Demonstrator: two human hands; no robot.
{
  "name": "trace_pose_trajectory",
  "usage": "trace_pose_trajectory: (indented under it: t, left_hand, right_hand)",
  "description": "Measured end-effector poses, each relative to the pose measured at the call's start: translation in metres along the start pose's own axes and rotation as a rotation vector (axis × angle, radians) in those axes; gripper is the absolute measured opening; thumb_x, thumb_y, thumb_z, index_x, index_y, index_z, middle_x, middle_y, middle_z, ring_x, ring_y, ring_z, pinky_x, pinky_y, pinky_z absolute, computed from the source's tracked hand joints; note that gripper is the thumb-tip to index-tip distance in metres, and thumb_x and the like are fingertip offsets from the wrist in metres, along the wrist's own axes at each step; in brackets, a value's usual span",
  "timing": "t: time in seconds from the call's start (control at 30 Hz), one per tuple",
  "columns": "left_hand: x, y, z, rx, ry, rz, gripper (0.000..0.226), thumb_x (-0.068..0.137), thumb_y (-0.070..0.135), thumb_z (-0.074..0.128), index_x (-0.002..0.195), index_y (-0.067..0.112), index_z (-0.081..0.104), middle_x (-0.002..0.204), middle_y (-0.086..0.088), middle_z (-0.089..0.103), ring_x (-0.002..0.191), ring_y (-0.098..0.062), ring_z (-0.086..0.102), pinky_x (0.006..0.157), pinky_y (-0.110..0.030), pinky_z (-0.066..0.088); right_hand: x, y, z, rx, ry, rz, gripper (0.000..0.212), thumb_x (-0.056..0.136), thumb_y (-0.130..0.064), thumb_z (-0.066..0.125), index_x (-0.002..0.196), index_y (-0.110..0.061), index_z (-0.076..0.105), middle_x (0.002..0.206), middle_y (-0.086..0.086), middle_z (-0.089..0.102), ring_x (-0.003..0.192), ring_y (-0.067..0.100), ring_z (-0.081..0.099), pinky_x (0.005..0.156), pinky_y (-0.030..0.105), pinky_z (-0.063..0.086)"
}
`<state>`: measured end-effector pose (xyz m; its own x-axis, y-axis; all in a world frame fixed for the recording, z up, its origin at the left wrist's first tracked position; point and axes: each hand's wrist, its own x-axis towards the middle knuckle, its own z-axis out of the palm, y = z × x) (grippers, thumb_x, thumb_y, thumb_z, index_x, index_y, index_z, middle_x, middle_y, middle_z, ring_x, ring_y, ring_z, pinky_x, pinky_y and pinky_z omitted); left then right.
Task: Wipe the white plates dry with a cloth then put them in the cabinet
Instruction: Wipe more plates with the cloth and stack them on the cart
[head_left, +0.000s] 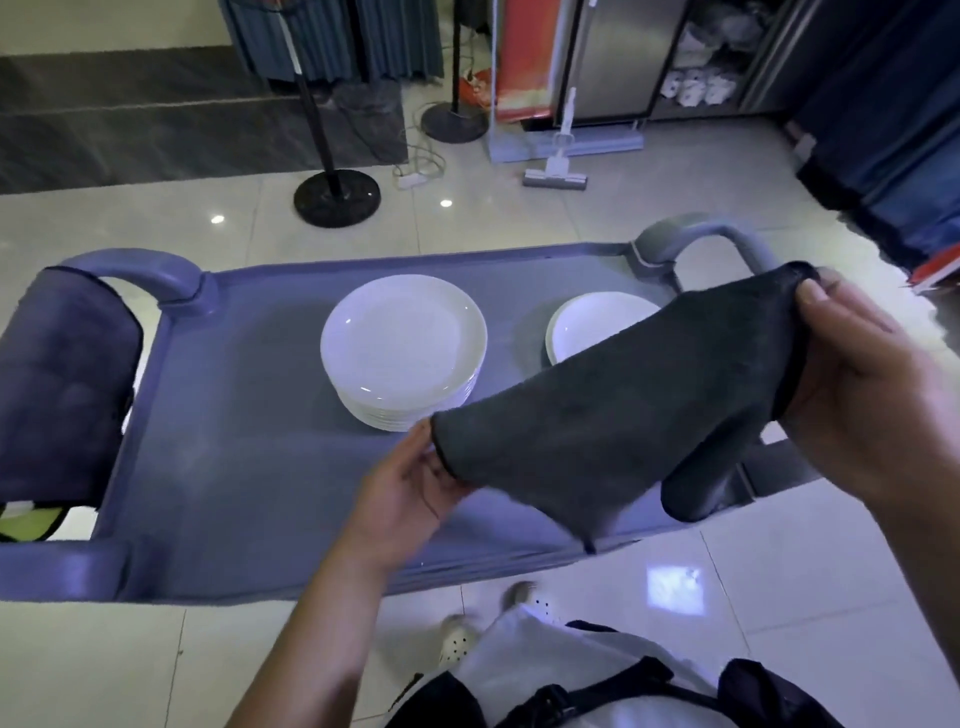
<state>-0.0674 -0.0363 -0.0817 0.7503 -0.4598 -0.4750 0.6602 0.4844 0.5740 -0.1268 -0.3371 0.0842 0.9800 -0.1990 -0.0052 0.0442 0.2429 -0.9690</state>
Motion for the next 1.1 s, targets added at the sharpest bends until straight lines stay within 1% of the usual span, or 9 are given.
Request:
trace_pose_trajectory:
  t: [0.1, 0.23, 0.37, 0.47, 0.53, 0.63, 0.8, 0.93, 1.1]
  left_hand:
    - [-0.014, 0.023, 0.011, 0.190, 0.004, 0.094, 0.039, 0.098, 0.024, 0.061, 0.136, 0.014, 0.058, 0.110, -0.014, 0.074, 0.093, -0.026, 0.072, 0.076, -0.039, 0.061]
    - [-0.032, 0.035, 0.015, 0.492, -0.067, 0.210, 0.072, 0.070, -0.001, 0.074, 0.134, 0.027, 0.059, 0.106, -0.004, 0.072, 0.098, -0.017, 0.067, 0.083, -0.028, 0.056]
    - [-0.041, 0.028, 0.014, 0.883, -0.052, 0.280, 0.053, 0.062, 0.002, 0.085, 0.103, 0.035, 0.079, 0.107, 0.016, 0.070, 0.100, -0.008, 0.066, 0.086, -0.015, 0.050]
    - [-0.046, 0.024, 0.010, 1.207, 0.066, 0.391, 0.054, 0.080, 0.005, 0.085, 0.084, 0.058, 0.076, 0.102, 0.033, 0.056, 0.101, 0.000, 0.061, 0.087, -0.006, 0.042]
    - [-0.054, 0.028, 0.011, 1.286, 0.125, 0.488, 0.042, 0.083, 0.014, 0.081, 0.084, 0.055, 0.076, 0.115, 0.034, 0.058, 0.112, 0.007, 0.058, 0.092, -0.005, 0.039]
    - [-0.064, 0.038, 0.021, 1.191, 0.098, 0.501, 0.024, 0.082, 0.022, 0.076, 0.086, 0.045, 0.079, 0.116, 0.023, 0.071, 0.111, 0.006, 0.063, 0.097, -0.012, 0.045]
    - [-0.055, 0.029, 0.029, 0.932, 0.193, 0.349, 0.034, 0.087, 0.003, 0.073, 0.077, 0.035, 0.082, 0.078, 0.009, 0.077, 0.071, -0.003, 0.066, 0.068, -0.018, 0.053]
    - [-0.054, 0.023, 0.029, 0.802, 0.306, 0.298, 0.024, 0.084, -0.001, 0.075, 0.075, 0.021, 0.081, 0.074, 0.002, 0.076, 0.063, -0.007, 0.064, 0.055, -0.019, 0.052]
    - [-0.052, 0.007, 0.035, 0.741, 0.380, 0.258, 0.007, 0.088, 0.002, 0.074, 0.090, 0.009, 0.072, 0.076, 0.001, 0.074, 0.067, -0.010, 0.064, 0.061, -0.024, 0.052]
  right_hand:
    - [-0.013, 0.014, -0.009, -0.135, 0.151, -0.042, 0.023, 0.091, -0.031, 0.060, 0.073, -0.019, 0.067, 0.077, 0.009, 0.055, 0.075, 0.021, 0.055, 0.069, 0.027, 0.043]
    - [-0.027, 0.037, -0.039, -0.397, 0.294, -0.085, 0.065, 0.069, -0.060, 0.080, 0.080, 0.002, 0.065, 0.094, 0.017, 0.055, 0.095, 0.026, 0.056, 0.085, 0.047, 0.044]
    - [-0.044, 0.053, -0.051, -0.371, 0.300, -0.048, 0.027, 0.075, -0.034, 0.075, 0.074, -0.006, 0.075, 0.113, 0.001, 0.071, 0.123, 0.018, 0.060, 0.096, 0.031, 0.049]
    - [-0.053, 0.062, -0.053, -0.323, 0.288, -0.021, 0.031, 0.075, -0.037, 0.075, 0.082, -0.006, 0.077, 0.098, 0.008, 0.074, 0.098, 0.026, 0.067, 0.087, 0.039, 0.051]
    - [-0.056, 0.063, -0.053, -0.300, 0.327, -0.045, 0.035, 0.074, -0.043, 0.078, 0.076, -0.008, 0.075, 0.077, 0.008, 0.065, 0.078, 0.024, 0.057, 0.074, 0.037, 0.044]
    - [-0.056, 0.065, -0.057, -0.246, 0.350, -0.042, 0.039, 0.075, -0.045, 0.080, 0.077, -0.006, 0.074, 0.075, 0.014, 0.057, 0.073, 0.029, 0.050, 0.070, 0.045, 0.039]
    - [-0.045, 0.086, -0.056, -0.204, 0.339, 0.157, 0.015, 0.095, -0.011, 0.063, 0.083, -0.004, 0.071, 0.060, -0.002, 0.063, 0.054, 0.015, 0.058, 0.052, 0.028, 0.048]
    - [-0.042, 0.108, -0.062, -0.147, 0.337, 0.241, 0.014, 0.091, -0.003, 0.066, 0.099, 0.006, 0.072, 0.092, 0.024, 0.074, 0.080, 0.035, 0.073, 0.075, 0.043, 0.062]
    - [-0.046, 0.123, -0.045, -0.155, 0.452, 0.222, 0.011, 0.096, -0.006, 0.063, 0.097, -0.001, 0.074, 0.089, 0.018, 0.073, 0.079, 0.031, 0.071, 0.076, 0.044, 0.063]
